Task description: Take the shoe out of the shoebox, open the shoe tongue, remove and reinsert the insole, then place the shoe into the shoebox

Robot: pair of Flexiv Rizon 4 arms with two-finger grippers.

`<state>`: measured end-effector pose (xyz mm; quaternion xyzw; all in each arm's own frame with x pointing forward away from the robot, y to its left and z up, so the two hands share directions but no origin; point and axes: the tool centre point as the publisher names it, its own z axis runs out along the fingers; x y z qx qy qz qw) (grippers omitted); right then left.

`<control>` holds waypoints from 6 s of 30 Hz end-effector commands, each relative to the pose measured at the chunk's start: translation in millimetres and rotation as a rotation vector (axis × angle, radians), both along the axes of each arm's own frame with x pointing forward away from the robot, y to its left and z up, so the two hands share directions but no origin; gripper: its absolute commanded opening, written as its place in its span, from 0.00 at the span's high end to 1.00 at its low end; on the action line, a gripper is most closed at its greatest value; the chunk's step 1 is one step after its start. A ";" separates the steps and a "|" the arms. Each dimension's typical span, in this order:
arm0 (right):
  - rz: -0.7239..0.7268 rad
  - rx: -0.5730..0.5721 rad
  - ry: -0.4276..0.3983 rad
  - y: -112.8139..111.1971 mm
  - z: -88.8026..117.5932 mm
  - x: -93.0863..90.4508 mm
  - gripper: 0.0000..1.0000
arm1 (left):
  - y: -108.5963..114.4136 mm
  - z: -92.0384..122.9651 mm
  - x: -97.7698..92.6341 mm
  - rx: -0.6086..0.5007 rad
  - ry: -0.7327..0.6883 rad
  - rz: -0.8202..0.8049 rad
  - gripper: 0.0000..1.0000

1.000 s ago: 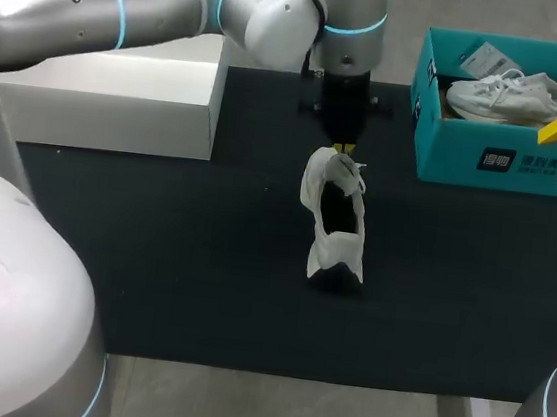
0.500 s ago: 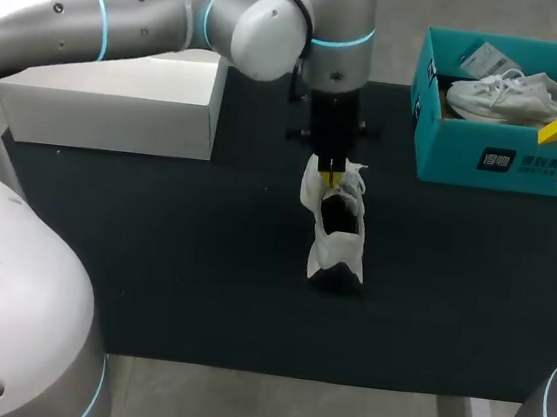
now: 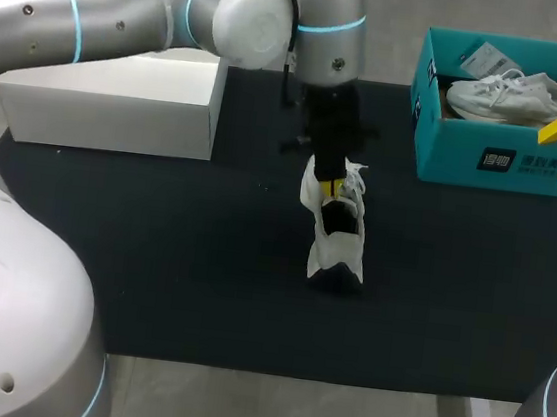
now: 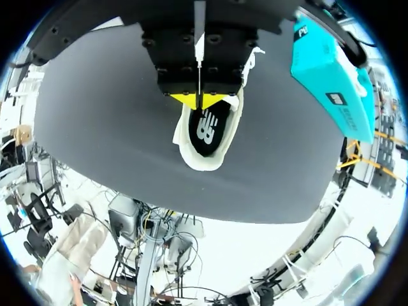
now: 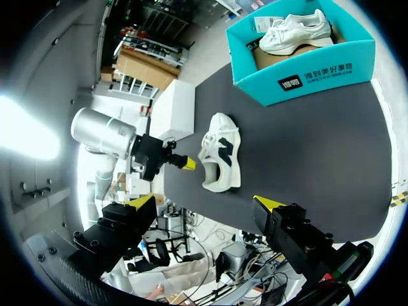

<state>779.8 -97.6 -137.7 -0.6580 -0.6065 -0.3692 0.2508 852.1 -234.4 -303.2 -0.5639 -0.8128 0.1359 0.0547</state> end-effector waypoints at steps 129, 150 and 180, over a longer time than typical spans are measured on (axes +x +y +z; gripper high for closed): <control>-0.002 -0.002 0.001 0.5 -0.3 -0.3 0.00 | 17.9 90.5 -131.7 0.238 -0.224 1.108 1.00; -0.002 -0.002 0.001 0.5 -0.3 -0.3 0.00 | 20.3 112.8 -131.1 0.246 -0.242 1.133 1.00; -0.002 -0.002 0.001 0.5 -0.3 -0.3 0.00 | 96.7 129.4 -51.2 0.354 -0.170 1.155 1.00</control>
